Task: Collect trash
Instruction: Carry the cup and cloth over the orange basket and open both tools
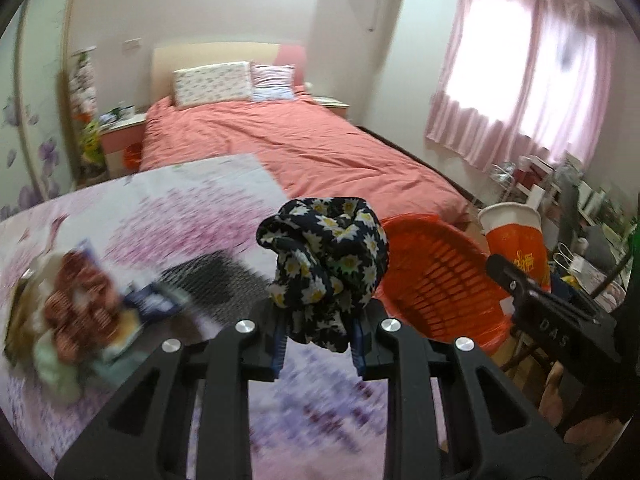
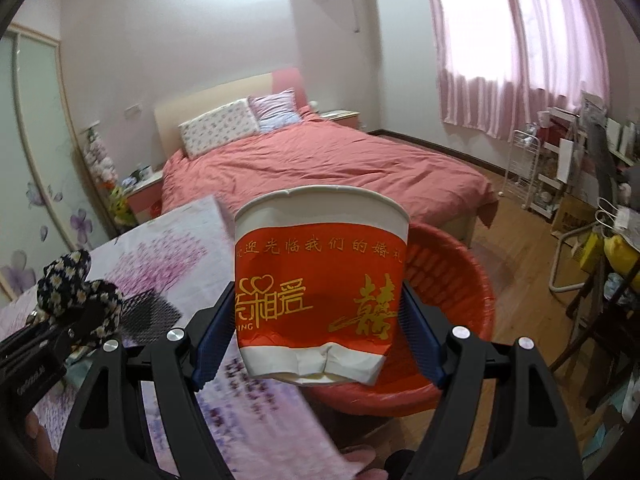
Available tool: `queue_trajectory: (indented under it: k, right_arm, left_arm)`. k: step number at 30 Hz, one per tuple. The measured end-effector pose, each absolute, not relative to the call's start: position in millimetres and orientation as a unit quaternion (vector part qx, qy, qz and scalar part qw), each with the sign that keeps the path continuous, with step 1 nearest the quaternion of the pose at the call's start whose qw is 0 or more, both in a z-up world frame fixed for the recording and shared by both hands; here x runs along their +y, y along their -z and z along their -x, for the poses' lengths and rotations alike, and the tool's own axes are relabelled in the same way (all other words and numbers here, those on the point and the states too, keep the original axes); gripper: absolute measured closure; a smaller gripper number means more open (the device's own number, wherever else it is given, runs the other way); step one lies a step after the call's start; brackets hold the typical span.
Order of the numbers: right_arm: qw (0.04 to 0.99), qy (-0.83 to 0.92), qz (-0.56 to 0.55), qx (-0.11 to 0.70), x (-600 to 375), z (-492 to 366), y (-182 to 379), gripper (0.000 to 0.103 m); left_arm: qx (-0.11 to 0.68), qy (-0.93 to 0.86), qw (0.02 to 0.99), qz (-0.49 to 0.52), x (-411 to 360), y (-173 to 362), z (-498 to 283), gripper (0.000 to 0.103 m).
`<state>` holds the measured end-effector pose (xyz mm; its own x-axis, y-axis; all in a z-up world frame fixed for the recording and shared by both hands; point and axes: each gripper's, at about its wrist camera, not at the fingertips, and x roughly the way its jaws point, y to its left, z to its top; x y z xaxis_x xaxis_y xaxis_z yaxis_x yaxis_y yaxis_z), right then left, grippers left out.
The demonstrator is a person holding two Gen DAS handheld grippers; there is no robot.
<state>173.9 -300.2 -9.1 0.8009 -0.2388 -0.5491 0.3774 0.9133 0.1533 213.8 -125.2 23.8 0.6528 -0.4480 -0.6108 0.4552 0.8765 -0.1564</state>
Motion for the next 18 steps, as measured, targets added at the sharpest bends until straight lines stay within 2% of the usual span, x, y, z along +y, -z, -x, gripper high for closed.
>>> queue_trajectory:
  k: [6, 18]
  right_arm:
    - [0.934, 0.189, -0.147, 0.264, -326.8, -176.9, 18.0, 0.027]
    - [0.926, 0.202, -0.19, 0.256, -371.8, -183.8, 33.8, 0.027]
  left_arm:
    - [0.337, 0.296, 0.893, -0.019, -178.9, -22.2, -232.1, 0.077]
    - [0.371, 0.351, 0.859, -0.048, -254.1, 13.9, -261.7, 0.077]
